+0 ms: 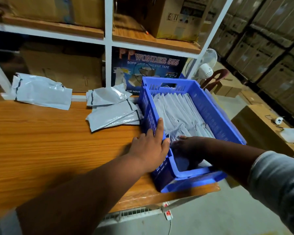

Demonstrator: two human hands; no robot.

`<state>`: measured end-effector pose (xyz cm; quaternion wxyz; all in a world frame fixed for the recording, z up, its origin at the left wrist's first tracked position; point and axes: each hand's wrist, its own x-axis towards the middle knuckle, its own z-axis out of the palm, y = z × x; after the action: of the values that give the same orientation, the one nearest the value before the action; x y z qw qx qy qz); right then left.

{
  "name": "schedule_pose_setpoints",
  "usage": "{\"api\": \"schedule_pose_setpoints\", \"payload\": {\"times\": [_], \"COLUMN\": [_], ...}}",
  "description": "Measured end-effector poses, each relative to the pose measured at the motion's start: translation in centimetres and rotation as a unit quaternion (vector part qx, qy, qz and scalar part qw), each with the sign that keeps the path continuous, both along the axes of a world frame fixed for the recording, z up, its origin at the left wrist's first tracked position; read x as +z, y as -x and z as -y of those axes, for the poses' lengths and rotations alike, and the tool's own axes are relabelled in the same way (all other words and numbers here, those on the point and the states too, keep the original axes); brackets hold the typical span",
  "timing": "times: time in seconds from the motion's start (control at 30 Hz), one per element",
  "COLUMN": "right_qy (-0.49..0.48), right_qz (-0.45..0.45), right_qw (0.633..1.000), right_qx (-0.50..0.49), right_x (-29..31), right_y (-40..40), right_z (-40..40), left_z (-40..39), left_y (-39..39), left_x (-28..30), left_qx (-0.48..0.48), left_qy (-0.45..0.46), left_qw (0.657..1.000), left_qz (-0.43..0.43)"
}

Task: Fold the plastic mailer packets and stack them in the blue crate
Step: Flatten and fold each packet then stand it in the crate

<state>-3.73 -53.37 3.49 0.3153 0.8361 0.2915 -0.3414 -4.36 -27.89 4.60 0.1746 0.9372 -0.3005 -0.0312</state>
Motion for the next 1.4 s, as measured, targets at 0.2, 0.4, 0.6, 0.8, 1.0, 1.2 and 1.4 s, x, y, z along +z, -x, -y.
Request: {"api": "schedule_pose_setpoints", "payload": {"times": [0.2, 0.4, 0.6, 0.8, 1.0, 1.2, 1.4], "right_qy": [0.164, 0.087, 0.075, -0.198, -0.248, -0.246, -0.268], "right_qz": [0.146, 0.125, 0.050, 0.146, 0.243, 0.207, 0.131], "right_qw": [0.976, 0.988, 0.996, 0.969, 0.937, 0.946, 0.953], "right_qx": [-0.008, 0.032, -0.009, -0.039, 0.052, 0.042, -0.055], "right_x": [-0.8, -2.3, 2.6, 8.5, 14.3, 13.6, 8.8], "right_y": [1.3, 0.5, 0.7, -1.5, -4.5, -9.3, -15.2], "right_z": [0.1, 5.3, 0.5, -1.3, -7.8, -18.0, -28.4], "left_z": [-0.2, -0.4, -1.0, -4.3, -9.2, -16.0, -25.9], "left_y": [0.1, 0.0, -0.4, -3.6, -7.2, -11.6, -17.4], "left_x": [0.0, 0.3, 0.9, 1.8, 4.6, 5.7, 3.8], "left_qx": [0.000, -0.009, -0.024, -0.028, 0.036, 0.076, 0.117], "left_qy": [0.007, 0.002, -0.011, -0.027, -0.011, 0.006, 0.033], "left_qw": [1.000, 1.000, 0.998, 0.996, 0.998, 0.997, 0.990], "left_qz": [-0.011, -0.022, -0.065, -0.076, -0.054, -0.034, -0.064]}}
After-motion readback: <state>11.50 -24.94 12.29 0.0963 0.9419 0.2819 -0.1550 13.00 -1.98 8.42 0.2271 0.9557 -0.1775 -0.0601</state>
